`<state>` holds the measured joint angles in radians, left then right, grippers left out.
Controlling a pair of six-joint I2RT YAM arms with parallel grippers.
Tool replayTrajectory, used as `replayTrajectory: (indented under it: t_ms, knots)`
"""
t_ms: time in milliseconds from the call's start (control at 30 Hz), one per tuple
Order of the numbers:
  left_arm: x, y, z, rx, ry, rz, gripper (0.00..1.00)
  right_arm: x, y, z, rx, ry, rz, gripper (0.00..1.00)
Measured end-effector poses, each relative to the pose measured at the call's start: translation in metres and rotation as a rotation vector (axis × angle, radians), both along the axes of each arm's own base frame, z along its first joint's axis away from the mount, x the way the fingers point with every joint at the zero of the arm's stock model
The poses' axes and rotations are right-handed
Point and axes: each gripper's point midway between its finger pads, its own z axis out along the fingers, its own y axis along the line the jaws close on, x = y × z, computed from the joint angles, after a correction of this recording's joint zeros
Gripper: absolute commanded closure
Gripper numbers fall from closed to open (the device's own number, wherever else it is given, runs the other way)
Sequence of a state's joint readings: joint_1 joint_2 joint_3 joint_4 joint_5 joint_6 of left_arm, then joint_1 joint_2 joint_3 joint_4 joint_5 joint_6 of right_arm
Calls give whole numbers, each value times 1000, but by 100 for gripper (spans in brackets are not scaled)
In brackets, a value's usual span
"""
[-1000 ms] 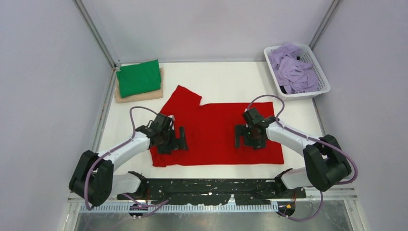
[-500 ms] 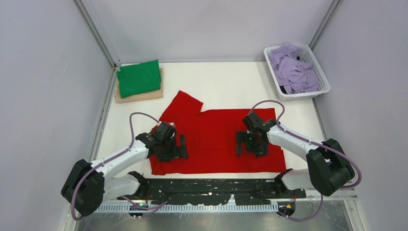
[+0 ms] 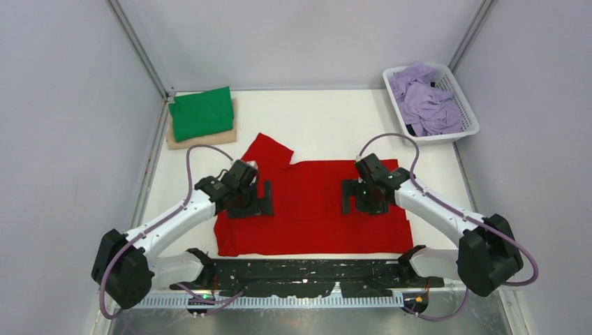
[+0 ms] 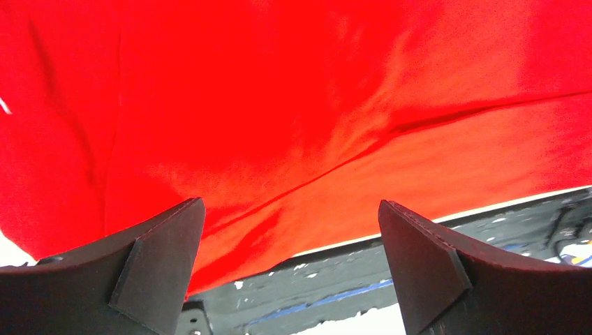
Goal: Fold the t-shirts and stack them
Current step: Grab the side of the flattened tshirt furthest away from the robot with both arms
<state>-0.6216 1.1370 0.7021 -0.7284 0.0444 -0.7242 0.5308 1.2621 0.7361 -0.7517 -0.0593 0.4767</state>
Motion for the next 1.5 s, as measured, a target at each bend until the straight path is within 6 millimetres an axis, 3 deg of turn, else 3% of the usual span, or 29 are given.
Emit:
replayTrajectory:
  t_ms: [167, 267, 333, 433, 533, 633, 767, 867, 1067, 1367, 1500]
  knots:
    - [70, -26, 71, -28, -207, -28, 0, 56, 13, 60, 83, -276, -30, 5]
    - [122, -32, 103, -6, -297, -22, 0, 87, -1, 87, 109, -412, -120, 5]
    - [154, -32, 111, 19, -314, -18, 1, 103, -16, 93, 121, -461, -193, 5]
    - [210, -34, 110, 56, -325, -26, 0, 121, -43, 89, 150, -497, -303, 5]
    - [261, -29, 95, 106, -306, -39, 0, 126, -64, 77, 150, -497, -376, 5]
    - [310, -20, 76, 134, -280, -40, 0, 126, -73, 68, 148, -494, -408, 5]
    - [351, -7, 52, 164, -260, -45, 2, 129, -79, 63, 148, -507, -431, 5]
    - [364, 1, 27, 163, -223, -53, 3, 128, -83, 58, 144, -504, -444, 5]
    - [358, -6, -19, 115, -116, -80, 7, 131, -86, 60, 149, -516, -454, 5]
    - [354, -22, -25, 29, -86, -85, 8, 128, -86, 55, 152, -500, -460, 5]
    - [352, -27, -24, 1, -78, -84, 15, 127, -88, 54, 150, -499, -466, 5]
